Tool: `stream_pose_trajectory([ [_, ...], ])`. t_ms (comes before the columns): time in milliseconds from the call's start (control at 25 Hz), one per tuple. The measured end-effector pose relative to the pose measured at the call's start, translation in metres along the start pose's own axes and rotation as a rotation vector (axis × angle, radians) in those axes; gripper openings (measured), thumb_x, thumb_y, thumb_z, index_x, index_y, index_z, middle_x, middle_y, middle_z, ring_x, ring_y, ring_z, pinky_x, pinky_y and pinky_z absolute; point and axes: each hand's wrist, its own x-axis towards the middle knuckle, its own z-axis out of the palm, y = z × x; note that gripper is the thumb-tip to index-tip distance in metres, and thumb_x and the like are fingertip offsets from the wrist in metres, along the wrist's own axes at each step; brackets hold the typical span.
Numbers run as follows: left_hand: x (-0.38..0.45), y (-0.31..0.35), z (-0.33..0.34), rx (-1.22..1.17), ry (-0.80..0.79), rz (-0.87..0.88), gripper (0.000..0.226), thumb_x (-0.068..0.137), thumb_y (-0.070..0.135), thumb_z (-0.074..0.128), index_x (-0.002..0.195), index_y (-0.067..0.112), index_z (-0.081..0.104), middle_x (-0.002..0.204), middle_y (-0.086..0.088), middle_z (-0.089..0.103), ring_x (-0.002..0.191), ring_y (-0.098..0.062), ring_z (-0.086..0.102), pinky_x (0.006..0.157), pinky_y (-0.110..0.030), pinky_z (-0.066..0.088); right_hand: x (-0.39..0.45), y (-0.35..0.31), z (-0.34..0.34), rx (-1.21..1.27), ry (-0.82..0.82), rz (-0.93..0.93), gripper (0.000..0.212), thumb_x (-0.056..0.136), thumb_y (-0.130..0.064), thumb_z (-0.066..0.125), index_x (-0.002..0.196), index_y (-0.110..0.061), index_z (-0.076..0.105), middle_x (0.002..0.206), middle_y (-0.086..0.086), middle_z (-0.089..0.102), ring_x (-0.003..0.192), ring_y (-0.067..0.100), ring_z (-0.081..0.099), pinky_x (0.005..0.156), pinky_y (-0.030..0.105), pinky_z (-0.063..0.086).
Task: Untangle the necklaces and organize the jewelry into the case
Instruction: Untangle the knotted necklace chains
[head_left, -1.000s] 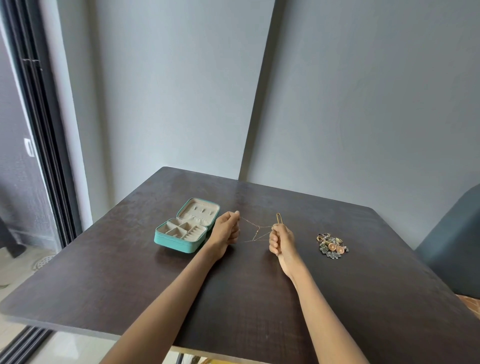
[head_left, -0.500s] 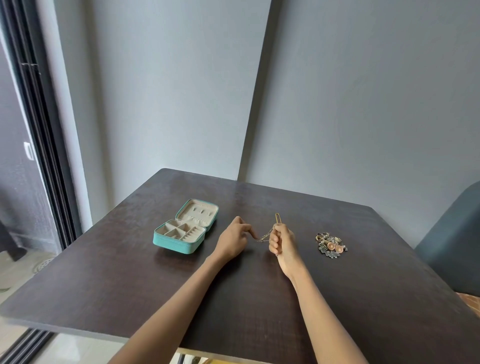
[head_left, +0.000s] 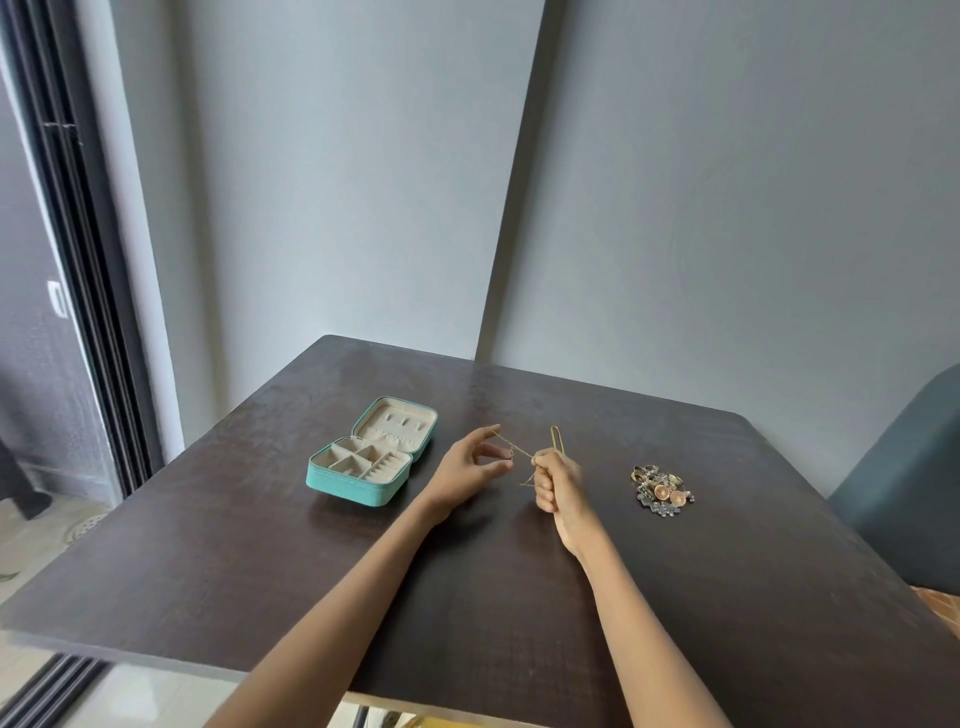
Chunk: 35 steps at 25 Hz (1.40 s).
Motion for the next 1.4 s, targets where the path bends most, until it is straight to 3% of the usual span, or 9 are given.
stream_pose_trajectory([
  [120, -0.004, 0.007, -0.004, -0.270, -0.043, -0.038, 0.054, 0.086, 0.002, 0.064, 0.133, 0.011, 0.039, 0.080, 0.005, 0.073, 0.060, 0.011, 0.057, 0.054, -0.004, 0.040, -0.001, -0.001, 0.005, -0.130, -0.014, 0.025, 0.026, 0.091, -0.007, 0.044, 0.068, -0.017, 0.046, 0.048, -0.006, 0.027, 0.036, 0.003, 0.019, 0.036, 0.017, 0.012],
  [240, -0.001, 0.004, -0.008, -0.302, -0.039, -0.024, 0.055, 0.085, 0.005, 0.066, 0.135, 0.005, 0.043, 0.065, 0.008, 0.070, 0.046, 0.004, 0.041, 0.046, -0.008, 0.031, -0.002, -0.003, 0.008, -0.165, -0.022, 0.033, 0.025, 0.091, -0.008, 0.044, 0.067, -0.017, 0.045, 0.048, -0.006, 0.026, 0.037, 0.004, 0.018, 0.038, 0.019, 0.012],
  [360, 0.000, 0.001, -0.009, -0.310, -0.026, -0.042, 0.042, 0.090, 0.003, 0.057, 0.132, 0.005, 0.049, 0.059, 0.006, 0.061, 0.041, -0.001, 0.029, 0.042, -0.011, 0.024, -0.004, -0.004, 0.003, -0.045, -0.031, 0.025, 0.024, 0.091, -0.008, 0.042, 0.068, -0.016, 0.043, 0.045, -0.008, 0.030, 0.036, 0.005, 0.022, 0.036, 0.019, 0.015],
  [520, 0.000, 0.003, -0.009, -0.294, -0.035, -0.044, 0.036, 0.089, 0.001, 0.054, 0.124, 0.009, 0.058, 0.056, 0.005, 0.052, 0.043, -0.003, 0.025, 0.043, -0.014, 0.021, -0.006, -0.005, 0.000, 0.059, -0.066, 0.032, 0.024, 0.091, -0.008, 0.039, 0.069, -0.016, 0.041, 0.045, -0.007, 0.033, 0.036, 0.005, 0.024, 0.036, 0.019, 0.016],
  [760, 0.001, -0.003, -0.005, -0.151, 0.064, -0.008, 0.038, 0.087, 0.000, 0.060, 0.123, 0.010, 0.056, 0.065, 0.002, 0.042, 0.052, 0.000, 0.037, 0.049, -0.009, 0.031, -0.003, -0.002, -0.001, 0.088, -0.029, 0.007, 0.019, 0.093, -0.007, 0.044, 0.076, -0.015, 0.045, 0.047, -0.006, 0.039, 0.035, 0.004, 0.028, 0.034, 0.017, 0.017],
  [920, 0.008, -0.011, -0.001, -0.026, 0.191, -0.021, 0.033, 0.085, 0.003, 0.060, 0.117, 0.011, 0.060, 0.063, 0.005, 0.045, 0.054, -0.005, 0.038, 0.052, -0.017, 0.034, -0.002, -0.002, -0.004, 0.186, 0.002, 0.011, 0.017, 0.091, -0.002, 0.043, 0.083, -0.015, 0.048, 0.050, -0.003, 0.048, 0.039, 0.005, 0.034, 0.035, 0.016, 0.020],
  [1120, 0.015, -0.016, 0.001, -0.034, 0.259, -0.037, 0.023, 0.083, 0.007, 0.061, 0.105, 0.013, 0.067, 0.062, 0.004, 0.050, 0.050, -0.009, 0.039, 0.052, -0.026, 0.034, -0.003, -0.002, -0.006, 0.228, 0.021, -0.017, 0.020, 0.090, 0.001, 0.040, 0.081, -0.013, 0.051, 0.051, 0.001, 0.052, 0.050, 0.010, 0.040, 0.047, 0.018, 0.030],
  [1400, 0.014, -0.018, -0.001, -0.091, 0.258, -0.019, 0.023, 0.086, 0.010, 0.060, 0.107, 0.018, 0.063, 0.065, 0.003, 0.053, 0.053, -0.008, 0.040, 0.053, -0.024, 0.034, 0.001, 0.006, 0.006, -0.331, -0.038, -0.066, 0.011, 0.092, -0.018, 0.054, 0.088, -0.011, 0.062, 0.040, -0.008, 0.036, 0.038, 0.006, 0.030, 0.039, 0.020, 0.023],
])
